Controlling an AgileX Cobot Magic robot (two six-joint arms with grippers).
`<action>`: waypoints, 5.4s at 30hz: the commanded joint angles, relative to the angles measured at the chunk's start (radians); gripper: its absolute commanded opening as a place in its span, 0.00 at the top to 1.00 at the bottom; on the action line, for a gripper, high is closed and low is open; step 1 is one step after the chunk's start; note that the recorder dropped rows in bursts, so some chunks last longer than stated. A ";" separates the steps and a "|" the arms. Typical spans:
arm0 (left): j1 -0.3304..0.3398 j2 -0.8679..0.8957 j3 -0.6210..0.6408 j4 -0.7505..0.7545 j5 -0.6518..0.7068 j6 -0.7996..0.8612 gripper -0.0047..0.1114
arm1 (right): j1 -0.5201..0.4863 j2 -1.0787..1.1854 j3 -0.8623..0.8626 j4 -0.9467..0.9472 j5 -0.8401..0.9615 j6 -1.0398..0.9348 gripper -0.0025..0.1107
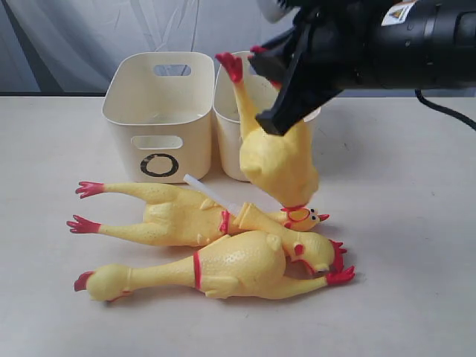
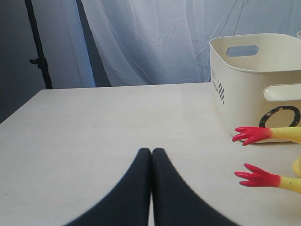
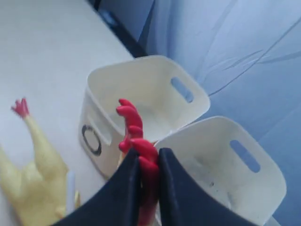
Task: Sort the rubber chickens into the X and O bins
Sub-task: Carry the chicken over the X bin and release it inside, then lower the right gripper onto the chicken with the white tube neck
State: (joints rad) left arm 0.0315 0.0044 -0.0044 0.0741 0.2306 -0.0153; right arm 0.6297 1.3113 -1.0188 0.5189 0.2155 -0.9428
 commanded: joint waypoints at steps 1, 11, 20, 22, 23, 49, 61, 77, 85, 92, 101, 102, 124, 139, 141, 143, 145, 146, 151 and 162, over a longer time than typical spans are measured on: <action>-0.005 -0.004 0.004 -0.001 0.002 -0.003 0.96 | -0.001 -0.021 -0.004 0.185 -0.216 0.002 0.99; -0.005 -0.004 0.004 -0.001 0.002 -0.003 0.96 | -0.001 -0.016 0.044 0.301 -0.579 0.081 0.99; -0.005 -0.004 0.004 -0.001 0.002 -0.003 0.96 | -0.001 0.103 0.075 0.126 -0.848 0.449 0.99; -0.005 -0.004 0.004 -0.001 0.002 -0.003 0.96 | -0.001 0.138 0.075 0.107 -0.900 0.475 0.99; -0.005 -0.004 0.004 -0.001 0.002 -0.003 0.96 | -0.001 0.155 0.075 0.107 -0.922 0.475 0.99; -0.005 -0.004 0.004 -0.001 0.002 -0.003 0.96 | -0.001 0.562 -0.087 0.006 -1.155 0.615 0.99; -0.005 -0.004 0.004 -0.001 0.002 -0.003 0.96 | -0.001 0.590 -0.087 0.075 -1.113 0.605 0.99; -0.005 -0.004 0.004 -0.001 -0.005 -0.003 0.96 | -0.001 0.584 -0.087 0.097 -1.084 0.600 0.50; -0.005 -0.004 0.004 -0.001 -0.005 -0.003 0.96 | -0.001 0.536 -0.087 0.074 -1.081 0.600 0.50; -0.005 -0.004 0.004 -0.001 -0.005 -0.003 0.96 | -0.001 0.426 -0.087 0.048 -0.891 0.599 0.50; -0.005 -0.004 0.004 -0.001 -0.005 -0.003 0.96 | -0.001 0.266 -0.087 0.001 -0.347 0.597 0.50; -0.005 -0.004 0.004 -0.001 -0.005 -0.003 0.96 | -0.001 0.257 -0.087 -0.022 -0.298 0.597 0.50; -0.005 -0.004 0.004 -0.001 -0.005 -0.003 0.96 | 0.000 0.209 -0.083 -0.337 0.359 0.595 0.50; -0.005 -0.004 0.004 -0.001 -0.005 -0.003 0.96 | 0.000 0.416 -0.083 -0.304 0.379 0.504 0.50; -0.005 -0.004 0.004 -0.001 -0.005 -0.003 0.96 | 0.000 0.438 -0.083 -0.291 0.381 0.465 0.50; -0.005 -0.004 0.004 -0.001 -0.005 -0.003 0.96 | 0.000 0.458 -0.083 -0.288 0.369 0.460 0.50; -0.005 -0.004 0.004 -0.001 -0.005 -0.003 0.96 | 0.000 0.470 -0.083 -0.288 0.350 0.460 0.50; -0.005 -0.004 0.004 -0.001 -0.005 -0.003 0.96 | 0.000 0.475 -0.083 -0.288 0.339 0.460 0.50; -0.005 -0.004 0.004 -0.001 -0.005 -0.003 0.96 | 0.000 0.502 -0.083 -0.281 0.299 0.460 0.50; -0.005 -0.004 0.004 -0.001 -0.005 -0.003 0.96 | 0.000 0.565 -0.083 -0.283 0.274 0.460 0.50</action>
State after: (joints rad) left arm 0.0315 0.0044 -0.0044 0.0758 0.2306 -0.0153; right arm 0.6297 1.8576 -1.1022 0.2416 0.4818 -0.4772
